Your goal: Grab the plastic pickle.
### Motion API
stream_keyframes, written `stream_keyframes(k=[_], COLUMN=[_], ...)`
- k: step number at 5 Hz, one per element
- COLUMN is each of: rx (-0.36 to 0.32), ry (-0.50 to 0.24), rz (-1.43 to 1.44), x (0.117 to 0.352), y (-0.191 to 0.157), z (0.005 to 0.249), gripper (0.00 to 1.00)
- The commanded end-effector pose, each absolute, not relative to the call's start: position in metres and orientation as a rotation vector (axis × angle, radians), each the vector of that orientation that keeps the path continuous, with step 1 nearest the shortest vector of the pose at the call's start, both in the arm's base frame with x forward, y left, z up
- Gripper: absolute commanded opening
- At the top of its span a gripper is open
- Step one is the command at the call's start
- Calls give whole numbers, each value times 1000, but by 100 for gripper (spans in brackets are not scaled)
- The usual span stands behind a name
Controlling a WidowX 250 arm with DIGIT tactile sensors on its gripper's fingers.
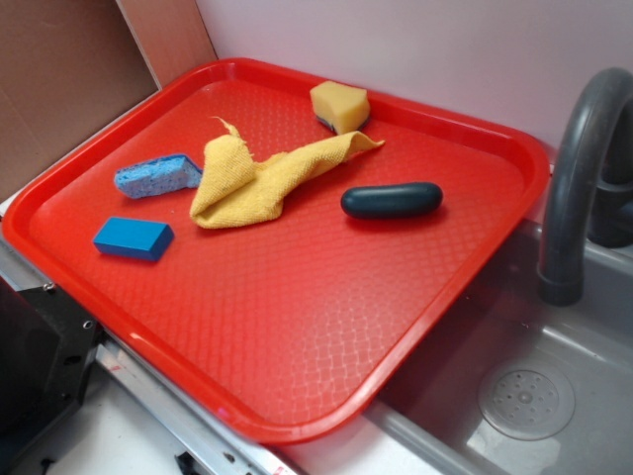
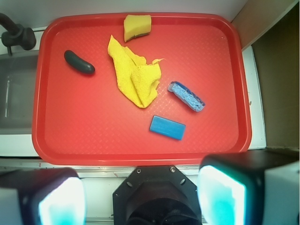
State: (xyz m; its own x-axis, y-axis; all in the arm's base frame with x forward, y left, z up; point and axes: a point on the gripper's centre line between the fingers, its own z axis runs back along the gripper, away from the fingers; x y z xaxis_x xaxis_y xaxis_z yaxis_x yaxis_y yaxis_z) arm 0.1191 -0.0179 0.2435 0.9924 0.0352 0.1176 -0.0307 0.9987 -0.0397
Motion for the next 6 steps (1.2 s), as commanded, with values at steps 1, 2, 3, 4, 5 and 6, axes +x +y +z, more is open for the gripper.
stream_keyframes(k=[1, 2, 3, 4, 5, 6], rx=[-38, -15, -46, -34, -21, -15], ry=[-119, -129, -159, -162, -226, -206], rz=[33, -92, -251, -412, -481, -515], x=[119, 138, 154, 176, 208, 231], y=[-18, -24, -24, -35, -53, -69], z=[244, 235, 225, 209, 189, 171], gripper=[100, 100, 100, 100, 100, 100])
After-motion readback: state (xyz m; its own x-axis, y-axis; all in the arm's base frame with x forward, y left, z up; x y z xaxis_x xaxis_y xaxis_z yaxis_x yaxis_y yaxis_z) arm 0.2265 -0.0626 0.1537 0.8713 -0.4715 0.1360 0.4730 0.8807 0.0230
